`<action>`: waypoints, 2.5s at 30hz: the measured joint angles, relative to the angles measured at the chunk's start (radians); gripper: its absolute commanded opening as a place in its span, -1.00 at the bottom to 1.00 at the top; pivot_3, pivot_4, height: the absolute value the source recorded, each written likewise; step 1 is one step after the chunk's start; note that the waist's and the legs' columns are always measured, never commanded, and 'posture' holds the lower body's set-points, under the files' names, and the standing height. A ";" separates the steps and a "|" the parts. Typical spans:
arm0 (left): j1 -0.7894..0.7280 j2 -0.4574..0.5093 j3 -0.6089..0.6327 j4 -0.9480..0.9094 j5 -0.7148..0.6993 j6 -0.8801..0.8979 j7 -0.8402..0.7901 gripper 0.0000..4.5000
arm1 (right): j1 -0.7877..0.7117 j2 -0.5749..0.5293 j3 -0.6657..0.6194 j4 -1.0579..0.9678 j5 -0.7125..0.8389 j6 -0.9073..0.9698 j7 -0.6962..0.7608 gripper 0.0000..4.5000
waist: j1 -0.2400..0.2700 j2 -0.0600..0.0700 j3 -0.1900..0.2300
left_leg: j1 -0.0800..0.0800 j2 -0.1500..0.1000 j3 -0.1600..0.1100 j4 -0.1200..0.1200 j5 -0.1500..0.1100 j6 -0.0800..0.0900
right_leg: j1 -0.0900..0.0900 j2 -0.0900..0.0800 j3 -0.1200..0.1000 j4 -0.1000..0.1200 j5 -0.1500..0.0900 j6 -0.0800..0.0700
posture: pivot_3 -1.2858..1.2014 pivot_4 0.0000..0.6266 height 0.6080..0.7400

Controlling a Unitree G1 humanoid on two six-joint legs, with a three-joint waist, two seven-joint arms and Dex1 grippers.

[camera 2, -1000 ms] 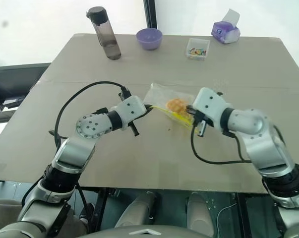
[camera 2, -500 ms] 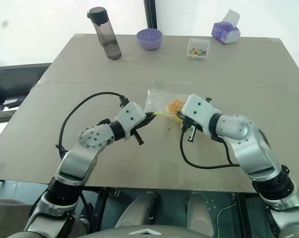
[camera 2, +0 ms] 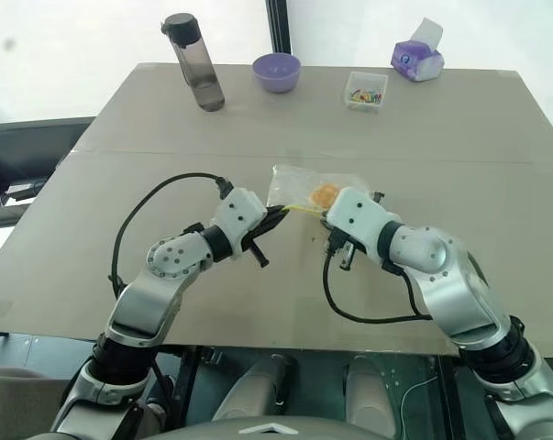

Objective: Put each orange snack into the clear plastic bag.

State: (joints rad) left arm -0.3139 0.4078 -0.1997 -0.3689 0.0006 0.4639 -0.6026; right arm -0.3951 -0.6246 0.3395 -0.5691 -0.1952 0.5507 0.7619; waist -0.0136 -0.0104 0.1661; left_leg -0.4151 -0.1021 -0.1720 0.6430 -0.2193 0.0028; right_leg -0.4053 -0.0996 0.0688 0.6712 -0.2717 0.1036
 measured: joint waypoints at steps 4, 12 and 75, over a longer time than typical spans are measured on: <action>0.000 0.008 -0.008 0.008 0.016 -0.018 0.000 -1.00 | -0.001 0.000 0.002 0.010 -0.016 -0.012 -0.004 0.02 | 0.000 0.000 0.000 | 0.000 0.000 0.000 0.000 0.000 0.000 | 0.000 0.000 0.000 0.000 0.000 0.000 | 0.03 -0.52 0.99; 0.000 0.024 -0.028 0.008 0.044 -0.042 0.000 -1.00 | -0.025 0.011 0.010 0.050 -0.028 -0.041 -0.003 -0.21 | 0.000 0.000 0.000 | 0.000 0.000 0.000 0.000 0.000 0.000 | 0.000 0.000 0.000 0.000 0.000 0.000 | 0.03 -0.52 0.99; 0.006 0.041 -0.043 0.043 0.075 -0.117 0.015 -1.00 | -0.002 -0.029 0.008 0.076 -0.049 -0.032 0.036 -0.94 | 0.002 0.000 0.000 | 0.000 0.000 0.000 0.000 0.000 0.000 | 0.000 0.000 0.000 0.000 0.000 0.000 | 0.03 -0.52 0.99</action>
State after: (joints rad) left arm -0.3075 0.4484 -0.2422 -0.3262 0.0758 0.3468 -0.5880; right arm -0.3974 -0.6532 0.3471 -0.4928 -0.2443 0.5187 0.7982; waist -0.0119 -0.0104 0.1661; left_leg -0.4151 -0.1022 -0.1721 0.6430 -0.2193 0.0029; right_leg -0.4052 -0.0997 0.0688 0.6710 -0.2717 0.1036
